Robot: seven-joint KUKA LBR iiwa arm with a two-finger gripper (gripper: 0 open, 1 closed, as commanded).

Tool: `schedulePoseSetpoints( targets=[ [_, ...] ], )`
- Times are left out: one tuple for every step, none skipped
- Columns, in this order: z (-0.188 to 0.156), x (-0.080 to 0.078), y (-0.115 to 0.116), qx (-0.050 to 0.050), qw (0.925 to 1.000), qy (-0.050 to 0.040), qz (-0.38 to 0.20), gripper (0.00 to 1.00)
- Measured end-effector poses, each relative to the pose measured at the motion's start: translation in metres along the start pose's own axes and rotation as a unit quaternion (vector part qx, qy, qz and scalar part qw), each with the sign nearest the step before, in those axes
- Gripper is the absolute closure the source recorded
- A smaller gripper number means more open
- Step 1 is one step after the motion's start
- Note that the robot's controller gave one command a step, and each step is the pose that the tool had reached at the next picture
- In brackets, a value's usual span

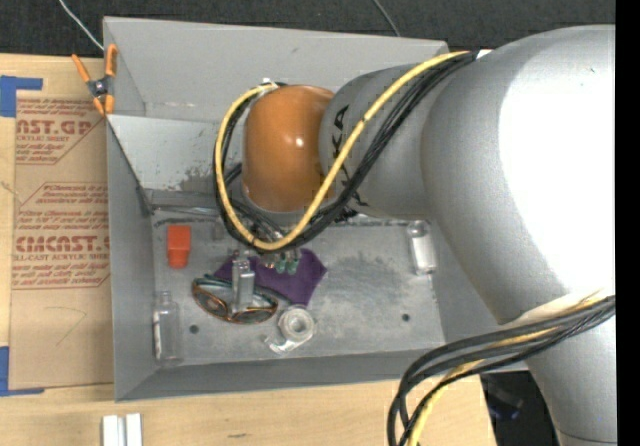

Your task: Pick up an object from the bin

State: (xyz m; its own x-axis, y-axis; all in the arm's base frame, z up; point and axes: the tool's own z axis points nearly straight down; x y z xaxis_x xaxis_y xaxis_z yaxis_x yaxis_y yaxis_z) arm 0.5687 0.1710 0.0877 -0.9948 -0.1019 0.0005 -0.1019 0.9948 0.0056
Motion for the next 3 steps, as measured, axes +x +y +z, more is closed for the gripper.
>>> schedulePoseSetpoints(
  targets=[
    [0.000,0.000,0.000,0.000,1.0000,0.0000,0.001,1.00],
    [0.000,0.000,0.000,0.000,1.0000,0.0000,0.001,1.00],
    [-0.012,-0.002,0.006,-0.001,1.0000,-0.0011,0.008,1.00]
  ],
)
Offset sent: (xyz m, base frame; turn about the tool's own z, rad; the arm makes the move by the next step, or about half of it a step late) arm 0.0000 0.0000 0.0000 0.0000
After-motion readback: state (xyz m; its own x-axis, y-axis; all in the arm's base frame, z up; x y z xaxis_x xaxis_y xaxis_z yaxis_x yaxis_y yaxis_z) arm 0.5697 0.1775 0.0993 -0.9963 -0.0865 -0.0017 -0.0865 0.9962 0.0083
